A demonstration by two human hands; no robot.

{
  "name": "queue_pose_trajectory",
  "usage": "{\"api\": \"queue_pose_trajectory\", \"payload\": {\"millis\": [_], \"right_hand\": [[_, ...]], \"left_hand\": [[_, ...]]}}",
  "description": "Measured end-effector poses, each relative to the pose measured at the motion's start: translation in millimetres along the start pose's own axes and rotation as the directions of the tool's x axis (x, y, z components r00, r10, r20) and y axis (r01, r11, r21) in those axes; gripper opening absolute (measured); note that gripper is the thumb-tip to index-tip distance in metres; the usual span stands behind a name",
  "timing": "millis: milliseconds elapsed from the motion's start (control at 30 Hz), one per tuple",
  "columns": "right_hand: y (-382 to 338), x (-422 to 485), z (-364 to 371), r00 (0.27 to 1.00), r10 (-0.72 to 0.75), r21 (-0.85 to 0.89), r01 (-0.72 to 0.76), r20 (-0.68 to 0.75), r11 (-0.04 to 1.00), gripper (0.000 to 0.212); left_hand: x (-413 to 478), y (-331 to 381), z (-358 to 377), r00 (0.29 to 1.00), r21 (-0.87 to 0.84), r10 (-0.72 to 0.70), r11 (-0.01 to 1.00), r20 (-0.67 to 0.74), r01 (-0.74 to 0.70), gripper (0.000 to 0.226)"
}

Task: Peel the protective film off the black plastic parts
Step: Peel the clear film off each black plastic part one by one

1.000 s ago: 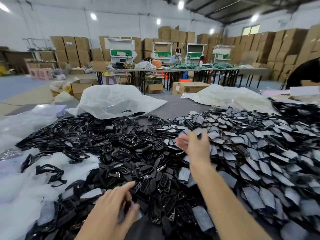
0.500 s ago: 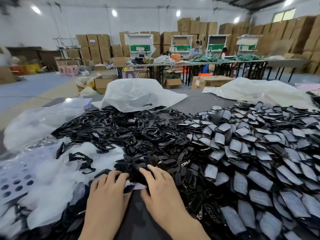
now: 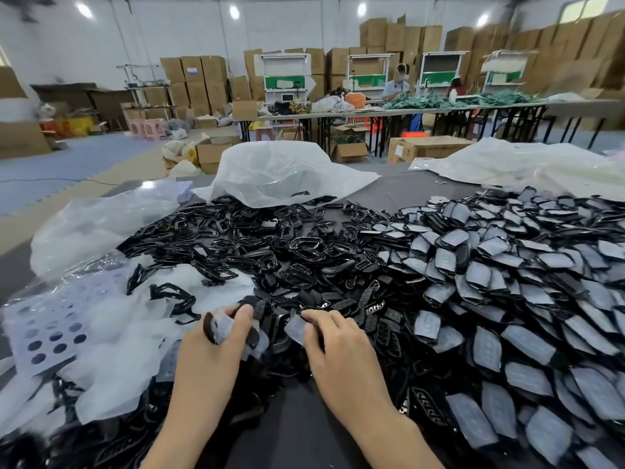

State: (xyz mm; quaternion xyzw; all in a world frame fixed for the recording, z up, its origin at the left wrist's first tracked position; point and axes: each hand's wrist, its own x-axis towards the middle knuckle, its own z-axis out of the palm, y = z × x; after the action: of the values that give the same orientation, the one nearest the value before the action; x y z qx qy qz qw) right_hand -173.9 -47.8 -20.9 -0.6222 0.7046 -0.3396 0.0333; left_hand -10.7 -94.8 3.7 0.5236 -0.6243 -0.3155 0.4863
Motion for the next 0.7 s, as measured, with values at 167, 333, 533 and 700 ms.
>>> {"api": "queue_pose_trajectory", "payload": {"millis": [167, 333, 533, 700], "right_hand": [[-10, 5, 7, 0.999, 0.032, -0.063, -0.032, -0.005, 0.998, 0.051], [-19, 15, 23, 0.990, 0.105, -0.121, -0.094, 0.089, 0.988, 0.068], [-21, 12, 18, 0.998, 0.038, 0.104, -0.042, 0.042, 0.994, 0.040], [-24, 9, 7, 0.997, 0.077, 0.386, -0.069, -0.006, 0.920, 0.016]], "left_hand": [[0, 4, -1, 1.000, -0.057, -0.016, 0.998, -0.008, 0.016, 0.015], [2, 2, -2, 0.996, -0.099, -0.049, 0.994, -0.070, 0.042, 0.007], [4, 3, -5, 0.999, -0.179, -0.025, 0.984, -0.031, 0.019, 0.014], [6, 4, -5, 0.996, -0.290, -0.092, 0.952, 0.019, 0.093, 0.019]]}}
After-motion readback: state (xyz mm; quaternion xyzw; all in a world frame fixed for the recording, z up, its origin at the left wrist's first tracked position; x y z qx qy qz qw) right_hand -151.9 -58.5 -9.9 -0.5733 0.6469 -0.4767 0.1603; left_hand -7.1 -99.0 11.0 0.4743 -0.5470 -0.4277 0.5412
